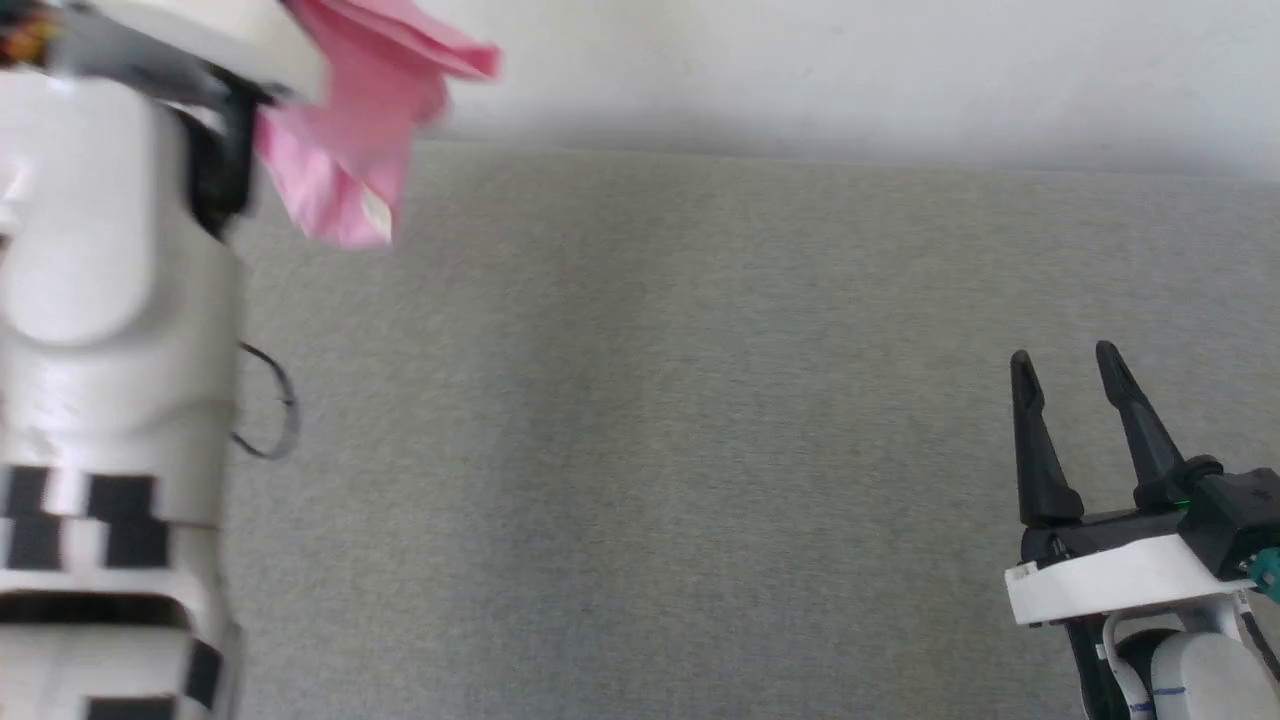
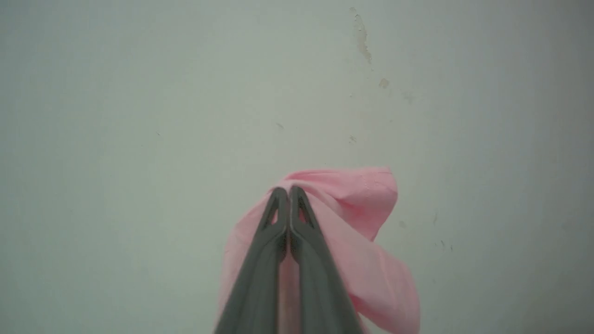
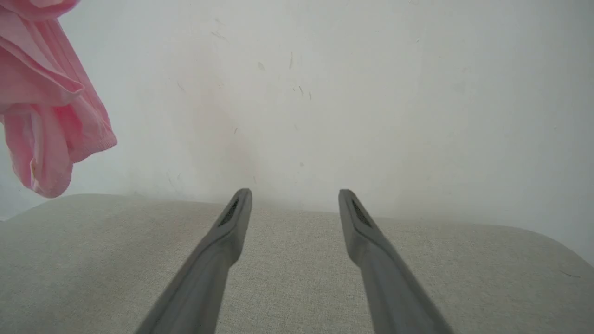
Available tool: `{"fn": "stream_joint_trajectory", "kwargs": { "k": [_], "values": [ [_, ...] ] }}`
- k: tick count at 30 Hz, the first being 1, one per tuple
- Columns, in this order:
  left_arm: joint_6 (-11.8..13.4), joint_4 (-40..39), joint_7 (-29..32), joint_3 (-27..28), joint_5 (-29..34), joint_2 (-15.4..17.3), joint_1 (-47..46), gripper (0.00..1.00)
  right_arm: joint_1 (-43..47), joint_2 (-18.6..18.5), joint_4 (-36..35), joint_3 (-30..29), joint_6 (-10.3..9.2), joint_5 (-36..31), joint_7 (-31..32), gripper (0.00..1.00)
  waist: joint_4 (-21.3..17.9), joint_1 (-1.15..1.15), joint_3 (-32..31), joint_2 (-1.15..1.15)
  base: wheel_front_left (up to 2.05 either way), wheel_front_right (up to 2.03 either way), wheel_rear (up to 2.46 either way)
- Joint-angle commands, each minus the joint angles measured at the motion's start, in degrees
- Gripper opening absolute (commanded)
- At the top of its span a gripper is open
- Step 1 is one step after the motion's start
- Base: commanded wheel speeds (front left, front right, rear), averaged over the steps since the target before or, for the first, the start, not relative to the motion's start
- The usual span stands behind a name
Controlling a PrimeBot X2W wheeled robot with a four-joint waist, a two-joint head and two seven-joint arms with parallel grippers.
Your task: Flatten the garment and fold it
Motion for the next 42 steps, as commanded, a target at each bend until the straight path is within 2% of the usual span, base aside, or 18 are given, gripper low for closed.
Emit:
{"fn": "stream_joint_trajectory", "kwargs": {
  "k": [1, 4, 5, 9, 12, 14, 17, 19, 20, 21, 22, 31, 37, 42],
  "values": [
    [-0.52, -1.88, 0.62, -0.81, -1.06, -1.99, 3.36, 0.0, 0.91, 0.1, -0.17, 0.1, -0.04, 0.26, 0.11, 1.0, -4.98, 0.01, -2.66, 0.0, 0.0, 0.0, 0.0],
    [-0.43, -6.48, 2.58, -2.06, -2.93, -5.39, 9.3, 0.0, 1.9, 0.1, 0.07, -0.1, -0.04, 0.52, 0.21, 1.0, -7.21, 0.01, -3.76, 0.0, 0.0, 0.0, 0.0],
    [-0.43, -6.48, 2.58, -2.06, -2.93, -5.39, 9.3, 0.0, 1.9, 0.1, 0.07, -0.1, -0.04, 0.52, 0.21, 1.0, -7.21, 0.01, -3.76, 0.0, 0.0, 0.0, 0.0],
    [0.35, -14.69, 5.58, -3.73, -5.4, -8.61, 21.28, 0.0, 4.44, 0.1, 0.68, -0.6, -0.04, 1.14, 0.37, 1.0, -9.18, 0.01, -5.71, 0.0, 0.0, 0.0, 0.0],
    [2.43, -21.43, 7.93, -4.32, -7.19, -9.66, 32.59, 0.0, 6.04, 0.1, 0.78, -0.67, -0.04, 1.54, 0.45, 1.0, -9.87, 0.01, -6.4, 0.0, 0.0, 0.0, 0.0],
    [4.91, -24.48, 8.84, -3.54, -7.89, -9.5, 40.34, 0.0, 6.67, 0.1, 0.95, -0.05, -0.04, 1.68, 0.48, 1.0, -10.34, 0.01, -6.77, 0.0, 0.0, 0.0, 0.0],
    [8.2, -26.35, 9.63, -2.98, -7.58, -8.58, 51.01, 0.0, 7.26, 0.1, 1.07, 1.09, -0.04, 1.93, 0.61, 1.0, -10.79, 0.01, -6.93, 0.0, 0.0, 0.0, 0.0],
    [9.49, -26.38, 9.78, -3.04, -7.66, -8.52, 56.65, 0.0, 7.47, 0.1, 1.11, 2.01, -0.04, 1.93, 0.67, 1.0, -11.07, 0.01, -7.04, 0.0, 0.0, 0.0, 0.0],
    [9.91, -26.22, 9.63, -3.25, -7.6, -8.58, 58.79, 0.09, 7.55, 0.1, 1.1, 2.27, -0.04, 1.94, 0.68, 1.0, -11.12, 0.01, -7.06, 0.0, 0.0, 0.0, 0.0],
    [10.05, -26.13, 9.46, -3.39, -7.99, -8.89, 60.52, 0.42, 7.62, 0.1, 1.08, 2.46, -0.04, 1.92, 0.67, 1.0, -11.15, 0.01, -7.08, 0.0, 0.0, 0.0, 0.0],
    [10.32, -26.35, 8.6, -3.42, -8.07, -9.19, 61.73, 1.0, 7.71, 0.1, 1.13, 2.58, -0.04, 1.91, 0.66, 1.0, -11.1, 0.01, -7.17, 0.0, 0.0, 0.0, 0.0],
    [8.6, -30.93, -1.33, -3.32, -5.71, -8.76, 62.19, 1.0, 8.55, 0.1, 0.83, 3.08, -0.04, 1.54, 1.11, 1.0, -9.88, 0.01, -7.73, 0.0, 0.0, 0.0, 0.0],
    [8.52, -34.0, -2.52, -0.79, -3.38, -6.63, 60.84, 1.0, 9.2, 0.1, -0.15, 3.01, -0.04, 1.18, 2.0, 1.0, -8.74, 0.01, -8.14, 0.0, 0.0, 0.0, 0.0],
    [7.78, -33.08, -2.63, 2.14, -4.03, -4.11, 61.09, 1.0, 9.65, 0.1, -0.4, 3.48, -0.04, 1.18, 3.18, 1.0, -7.95, 0.01, -8.84, 0.0, 0.0, 0.0, 0.0]
  ]
}}
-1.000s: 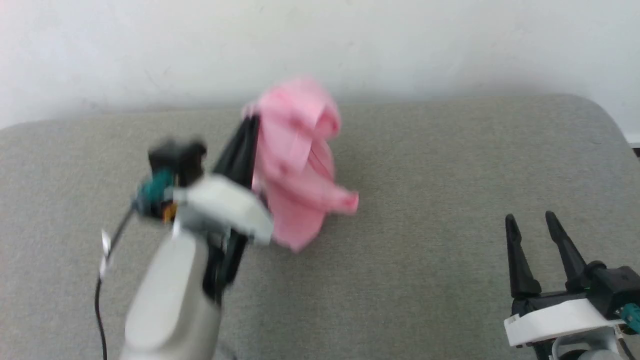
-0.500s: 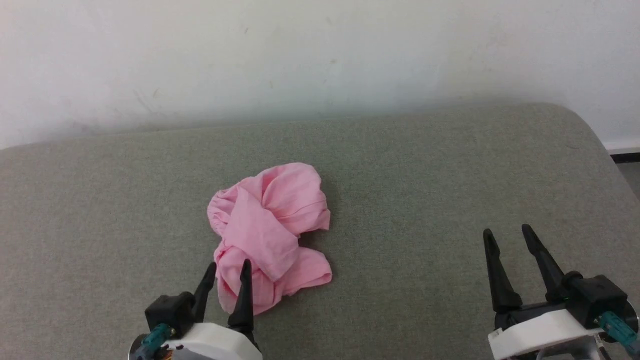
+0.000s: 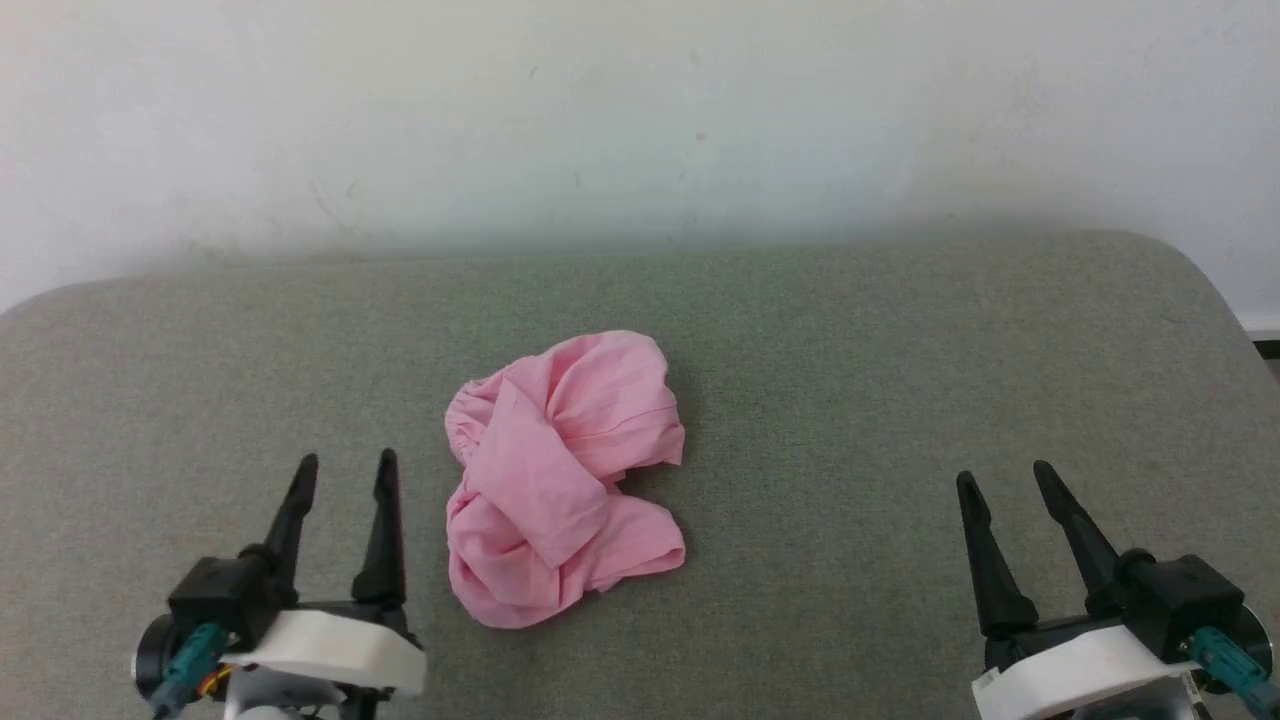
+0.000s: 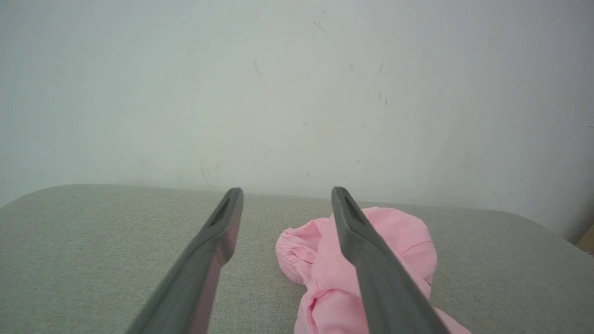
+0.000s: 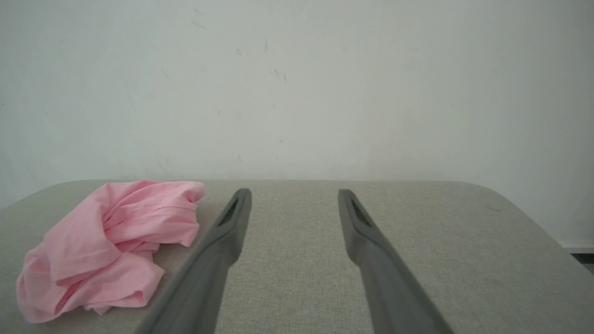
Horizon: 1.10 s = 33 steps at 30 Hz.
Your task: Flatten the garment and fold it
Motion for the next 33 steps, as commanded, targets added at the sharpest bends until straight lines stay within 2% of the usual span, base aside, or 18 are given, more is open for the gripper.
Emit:
{"fn": "stream_joint_trajectory", "kwargs": {
  "k": [1, 5, 12, 19, 23, 33],
  "values": [
    [-0.64, 0.39, -0.25, 0.68, -0.53, 0.66, 0.1, 1.0, 0.63, 0.11, -0.36, 0.11, -0.04, -0.26, 0.23, 1.0, 0.32, 0.0, -0.37, 0.0, 0.0, 0.0, 0.0],
    [-1.46, 0.64, -0.29, 2.62, -1.82, 1.67, 1.6, 1.0, 0.99, 0.11, -0.79, 0.3, -0.04, -0.32, 0.83, 1.0, 0.87, 0.0, -0.47, 0.0, 0.0, 0.0, 0.0],
    [-1.92, -0.37, -0.32, 3.57, -2.31, 0.9, 2.65, 1.0, -1.18, 0.11, 1.43, 3.23, -0.04, 2.28, 5.02, 1.0, 3.33, 0.0, 0.16, 0.0, 0.0, 0.0, 0.0],
    [-2.25, -0.56, -0.33, 2.67, -1.33, -0.66, 2.14, 1.0, -11.59, 0.11, 9.92, 14.17, -0.04, 10.69, 18.47, 1.0, 6.25, 0.0, 1.34, 0.0, 0.0, 0.0, 0.0],
    [-3.27, -0.22, -0.33, 1.48, -0.92, -1.71, 0.12, 1.0, -19.15, 0.11, 14.01, 20.07, -0.04, 14.03, 25.58, 1.0, 9.01, 0.0, 3.15, 0.0, 0.0, 0.0, 0.0],
    [-5.68, 1.66, -0.33, 0.93, 0.59, -5.05, -4.46, 1.0, -34.2, 0.11, 30.66, 28.12, -0.04, 20.08, 32.26, 1.0, 14.45, 0.0, 5.86, 0.0, 0.0, 0.0, 0.0]
  ]
}}
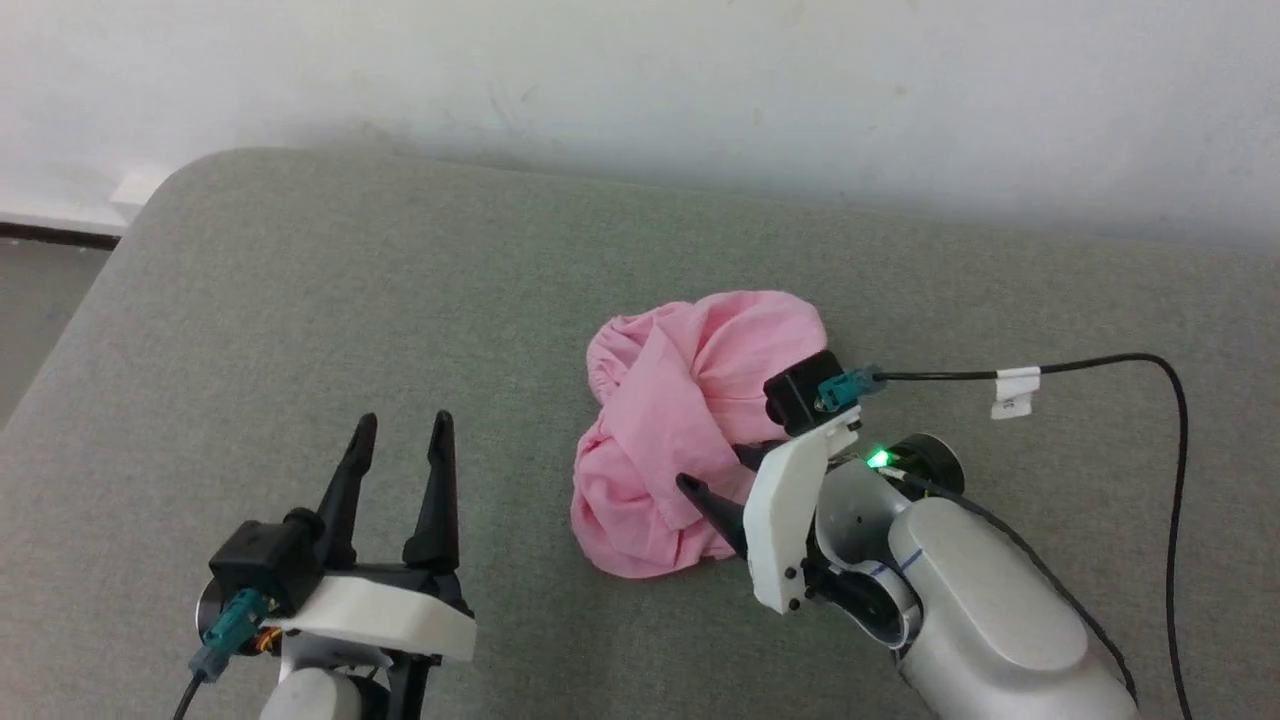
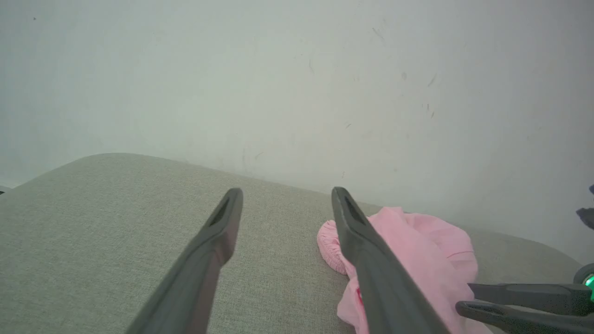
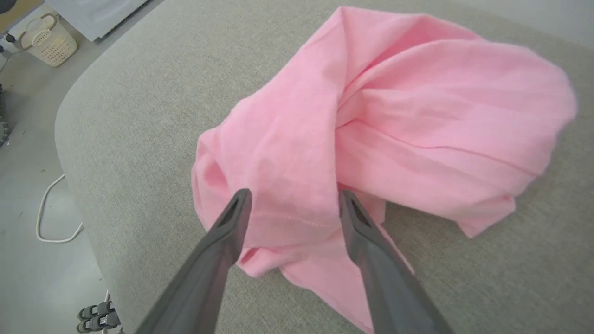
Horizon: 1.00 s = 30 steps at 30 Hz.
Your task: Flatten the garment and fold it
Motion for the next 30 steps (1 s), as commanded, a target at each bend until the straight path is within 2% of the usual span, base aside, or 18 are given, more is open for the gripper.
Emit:
{"fn": "stream_joint_trajectory", "kwargs": {
  "k": [1, 2, 3, 4, 5, 11, 15, 19, 23, 26, 30],
  "values": [
    [-0.35, 0.29, -0.27, 0.27, 0.71, -0.45, -0.89, 1.0, -1.61, 0.01, 2.24, 1.08, -0.03, 0.42, 0.34, 1.0, 2.01, -0.01, 1.48, 0.0, 0.0, 0.0, 0.0],
    [-0.49, 0.4, -0.27, 0.48, 0.82, -0.65, -0.92, 1.0, -2.3, 0.01, 3.5, 1.87, -0.03, 1.43, 0.46, 1.0, 2.15, -0.01, 1.54, 0.0, 0.0, 0.0, 0.0],
    [-0.64, 0.48, -0.27, 0.7, 0.95, -0.82, -0.92, 1.0, -2.96, 0.01, 4.56, 2.51, -0.03, 2.22, 0.28, 0.85, 2.25, -0.01, 1.62, 0.0, 0.0, 0.0, 0.0],
    [-0.78, 0.55, -0.27, 0.94, 1.07, -0.98, -0.89, 1.0, -3.65, 0.01, 5.61, 3.19, -0.03, 2.31, -0.02, 0.2, 2.29, -0.01, 1.68, 0.0, 0.0, 0.0, 0.0],
    [-0.91, 0.69, -0.27, 1.15, 1.21, -1.12, -0.83, 1.0, -3.99, 0.01, 6.24, 3.85, -0.03, 3.2, -0.19, 0.0, 2.3, -0.01, 1.71, 0.0, 0.0, 0.0, 0.0],
    [-1.3, 0.95, -0.27, 2.61, 1.91, -1.69, -0.46, 1.0, -5.79, -0.22, 6.32, 6.09, -0.03, 4.88, -3.45, 0.0, 1.17, -0.01, 1.64, 0.0, 0.0, 0.0, 0.0],
    [-1.75, 1.02, -0.27, 3.18, 2.62, -2.06, -0.28, 1.0, -5.78, -2.37, 2.51, 4.69, -0.03, 4.35, -8.51, 0.0, -0.05, -0.01, 0.8, 0.0, 0.0, 0.0, 0.0],
    [-2.0, 0.77, -0.27, 4.24, 2.86, -2.36, 0.76, 1.0, -0.19, -5.39, -4.59, -3.62, -0.03, 2.64, -13.09, 0.0, -1.94, -0.01, -0.36, 0.0, 0.0, 0.0, 0.0],
    [-2.12, 0.6, -0.27, 5.18, 3.0, -2.63, 2.0, 1.0, 9.8, -8.01, -12.84, -15.73, -0.03, -1.58, -12.28, 0.0, -4.4, -0.01, -0.88, 0.0, 0.0, 0.0, 0.0],
    [-2.08, 0.61, -0.27, 5.98, 3.28, -2.72, 2.68, 1.0, 18.02, -7.87, -19.3, -25.25, -0.03, -5.1, -8.96, 0.0, -6.18, -0.01, -1.12, 0.0, 0.0, 0.0, 0.0],
    [-2.19, 0.88, -0.27, 6.4, 3.6, -2.84, 2.72, 1.0, 27.13, -5.42, -25.91, -36.98, -0.03, -9.73, -3.82, 0.0, -7.58, -0.01, -0.97, 0.0, 0.0, 0.0, 0.0]
  ]
}}
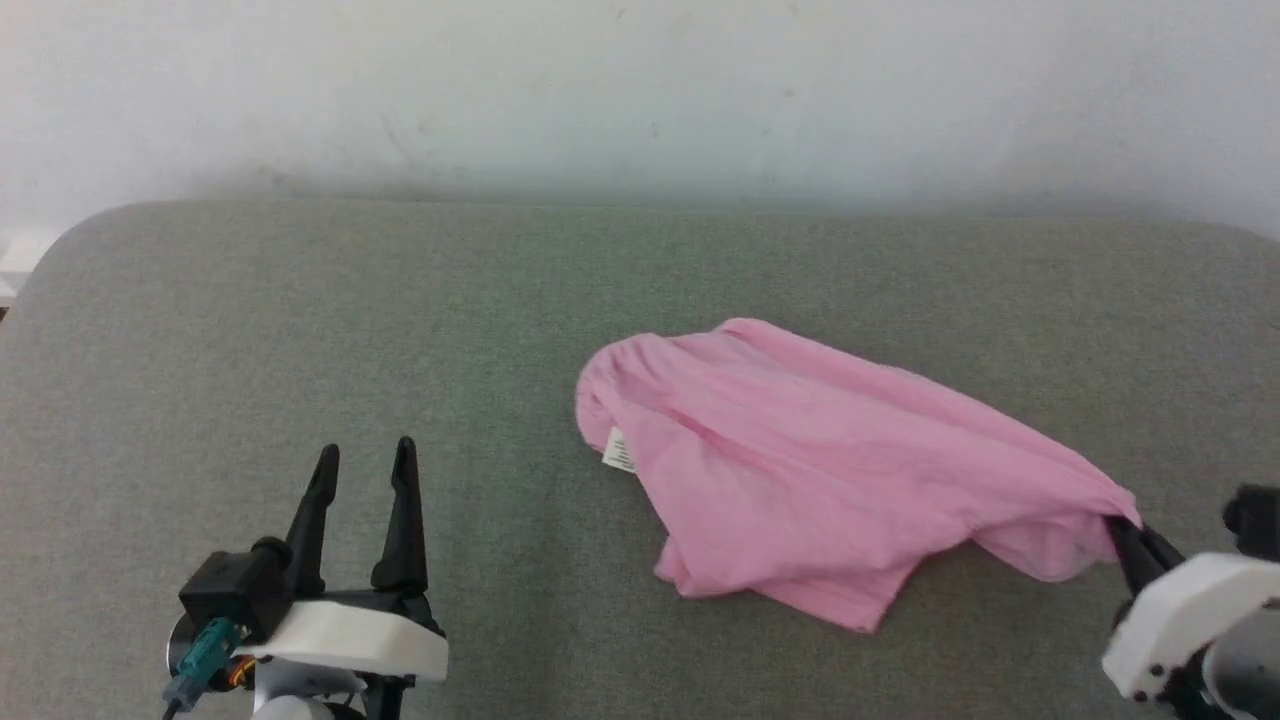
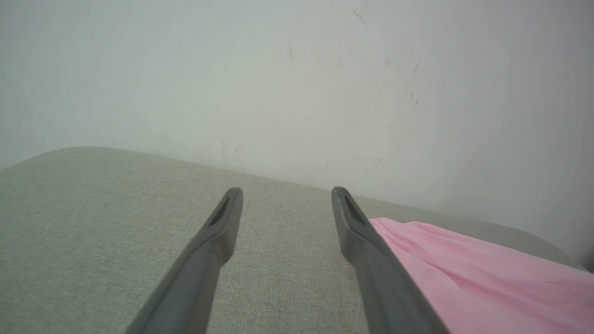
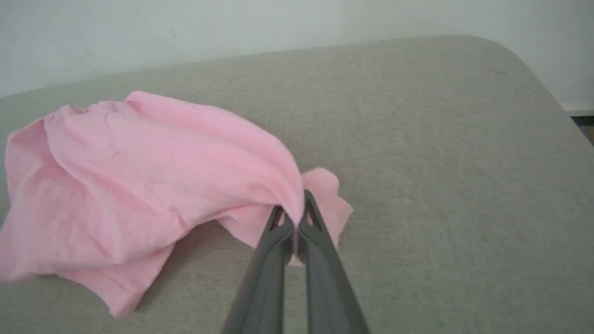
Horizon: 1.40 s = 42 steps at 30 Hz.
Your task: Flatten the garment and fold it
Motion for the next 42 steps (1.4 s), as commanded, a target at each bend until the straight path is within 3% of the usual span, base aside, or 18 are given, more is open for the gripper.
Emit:
{"fn": "stream_joint_trajectory", "kwargs": {
  "k": [1, 4, 5, 6, 7, 14, 20, 24, 33, 34, 35, 42],
  "values": [
    [-0.21, 0.03, -0.27, 0.22, 0.48, -0.1, 0.31, 1.0, 0.85, 0.59, -0.83, -1.17, -0.03, -1.05, 0.43, 0.0, -1.07, 0.01, -0.05, 0.0, 0.0, 0.0, 0.0],
    [-0.29, 0.28, -0.27, 0.24, 0.67, -0.19, 0.15, 1.0, 3.61, 2.26, -2.05, -5.72, -0.03, -3.0, 1.53, 0.0, -1.54, 0.01, 0.21, 0.0, 0.0, 0.0, 0.0],
    [-0.33, 0.38, -0.27, 0.26, 0.73, -0.21, 0.05, 1.0, 3.99, 2.65, -2.0, -6.63, -0.03, -3.76, 1.12, 0.15, -1.61, 0.01, 0.28, 0.0, 0.0, 0.0, 0.0],
    [-0.37, 0.52, -0.27, 0.3, 0.75, -0.24, -0.03, 1.0, 4.15, 3.15, -1.69, -7.14, -0.03, -3.82, 0.63, 0.67, -1.67, 0.01, 0.31, 0.0, 0.0, 0.0, 0.0],
    [-0.41, 0.65, -0.27, 0.31, 0.81, -0.26, -0.1, 1.0, 4.24, 3.38, -1.59, -7.24, -0.03, -4.45, -0.34, 1.0, -1.68, 0.01, 0.34, 0.0, 0.0, 0.0, 0.0],
    [-0.35, 1.18, -0.27, 0.6, 1.33, -0.35, -0.1, 1.0, 4.49, 5.08, -5.61, -3.44, -0.03, -6.99, -10.62, 1.0, -1.32, 0.01, 0.1, 0.0, 0.0, 0.0, 0.0],
    [-0.29, 1.29, -0.27, 0.79, 1.45, -0.42, -0.16, 1.0, 5.04, 4.37, -5.95, 7.09, -0.03, -4.51, -2.24, 1.0, -1.18, 0.01, 0.12, 0.0, 0.0, 0.0, 0.0],
    [-0.3, 1.21, -0.27, 0.54, 1.37, -0.54, -0.84, 1.0, 1.36, 1.7, -2.61, 10.08, -0.03, -3.11, 2.06, 1.0, -1.06, 0.01, 1.05, 0.0, 0.0, 0.0, 0.0],
    [-0.69, 1.58, -0.27, -0.23, 1.32, -0.77, -2.85, 1.0, -11.72, -3.46, 15.19, 14.78, -0.03, -0.32, 6.5, 1.0, -0.46, 0.01, 4.26, 0.0, 0.0, 0.0, 0.0],
    [-0.76, 1.71, -0.27, -0.48, 1.3, -0.81, -3.09, 1.0, -13.03, -4.22, 16.89, 15.71, -0.03, -0.09, 6.66, 0.41, -0.2, 0.01, 4.5, 0.0, 0.0, 0.0, 0.0],
    [-0.81, 1.85, -0.27, -0.69, 1.28, -0.84, -3.3, 1.0, -14.37, -4.54, 18.14, 16.29, -0.03, 0.45, 5.95, 0.0, 0.0, 0.01, 4.69, 0.0, 0.0, 0.0, 0.0],
    [-0.97, 2.13, -0.27, -1.15, 1.11, -1.02, -4.29, 1.0, -23.88, -6.35, 22.97, 19.07, -0.03, 1.88, -1.56, 0.0, 0.61, 0.01, 5.78, 0.0, 0.0, 0.0, 0.0]
  ]
}}
